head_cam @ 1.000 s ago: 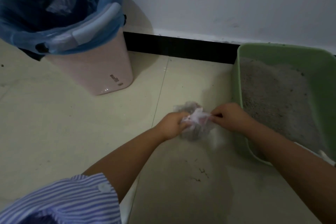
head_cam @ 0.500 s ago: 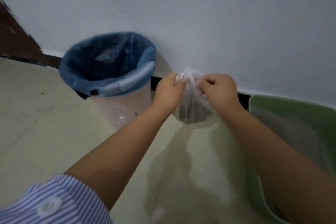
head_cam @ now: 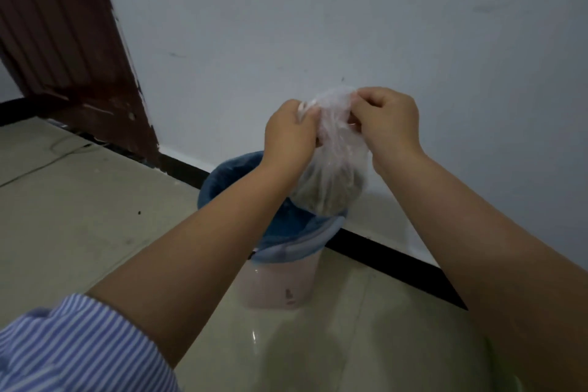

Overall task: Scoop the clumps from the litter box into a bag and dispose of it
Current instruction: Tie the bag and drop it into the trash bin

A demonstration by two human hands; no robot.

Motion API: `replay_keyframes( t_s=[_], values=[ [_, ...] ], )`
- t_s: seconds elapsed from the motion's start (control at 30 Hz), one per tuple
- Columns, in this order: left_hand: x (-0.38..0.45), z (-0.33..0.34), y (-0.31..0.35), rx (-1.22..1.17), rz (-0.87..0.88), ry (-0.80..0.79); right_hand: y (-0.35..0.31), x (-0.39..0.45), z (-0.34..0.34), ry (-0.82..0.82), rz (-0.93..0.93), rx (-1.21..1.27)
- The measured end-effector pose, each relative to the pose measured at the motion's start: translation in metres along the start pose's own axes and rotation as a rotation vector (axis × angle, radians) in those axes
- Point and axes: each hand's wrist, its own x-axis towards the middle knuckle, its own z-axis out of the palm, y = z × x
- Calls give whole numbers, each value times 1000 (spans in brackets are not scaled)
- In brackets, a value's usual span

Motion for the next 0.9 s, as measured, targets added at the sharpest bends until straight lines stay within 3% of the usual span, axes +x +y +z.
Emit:
replay_keyframes(
  t_s=[0.13,0.3,0.43,0.6,0.73,0.9],
  values=[
    [12,-18,-13,200,36,7,15,0,24,-114,57,-38],
    [2,-41,-78,649,-126,-52,76,-25,54,-305,51,-505],
    [-25,-52,-113,854,-216,-249,109,-53,66,-498,95,-801],
    [-42,-42,-128,1086,-126,-411,112,-68,52,-571,34,-823],
    [-50,-31,-128,1032,10,-389,117,-74,22,-514,-94,-814],
    [-65,-13,-134,1114,197,-357,139,-88,-13,-549,-119,-840]
  ],
)
